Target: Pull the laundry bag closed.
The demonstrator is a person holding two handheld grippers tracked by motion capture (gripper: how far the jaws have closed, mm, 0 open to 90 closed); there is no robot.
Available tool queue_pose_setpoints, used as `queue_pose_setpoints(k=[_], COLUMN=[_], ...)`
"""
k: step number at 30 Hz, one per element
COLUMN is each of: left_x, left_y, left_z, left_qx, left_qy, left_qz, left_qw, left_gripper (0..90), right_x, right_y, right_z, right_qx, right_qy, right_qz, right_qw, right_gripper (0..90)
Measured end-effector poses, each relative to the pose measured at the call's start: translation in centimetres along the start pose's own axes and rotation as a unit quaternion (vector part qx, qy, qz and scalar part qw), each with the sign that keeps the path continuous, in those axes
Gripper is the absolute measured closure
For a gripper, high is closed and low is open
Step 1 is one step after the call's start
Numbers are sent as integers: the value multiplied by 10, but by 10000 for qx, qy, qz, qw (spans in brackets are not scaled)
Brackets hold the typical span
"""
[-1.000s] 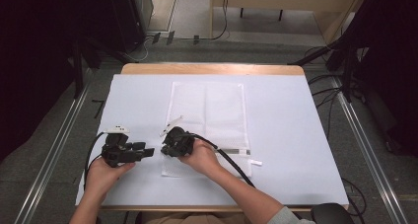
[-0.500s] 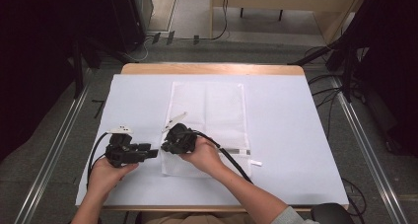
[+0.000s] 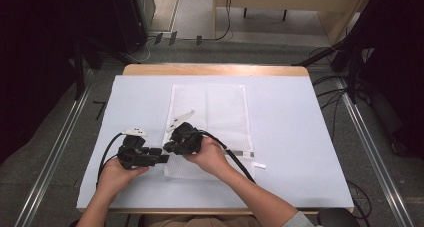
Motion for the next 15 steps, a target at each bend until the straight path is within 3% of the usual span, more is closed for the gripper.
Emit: queue_pose_setpoints(k=[2,15], left_x=[2,8], left_y=[1,-3], left_z=[1,0], left_qx=[65,166], left_qy=[-50,62], left_qz=[93,253], left_qw=[9999,9995], left_gripper=[537,690], right_x=[-3,-8], right_y=[0,5], right_z=[1,2], right_qx=[3,-156], right_qy=[-119,-305], right_qz=[1,103], right_qw=[9999,9994], right_gripper=[881,880])
Point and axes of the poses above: each handheld gripper's, and its own axes: x roughly forward along the jaws, y roughly out of its underside, z roughly to its left, the point moved 9 cm from there along x, roughly forward along the jaws, and after that the axes turned 12 degrees about y, right-handed, at the moved point
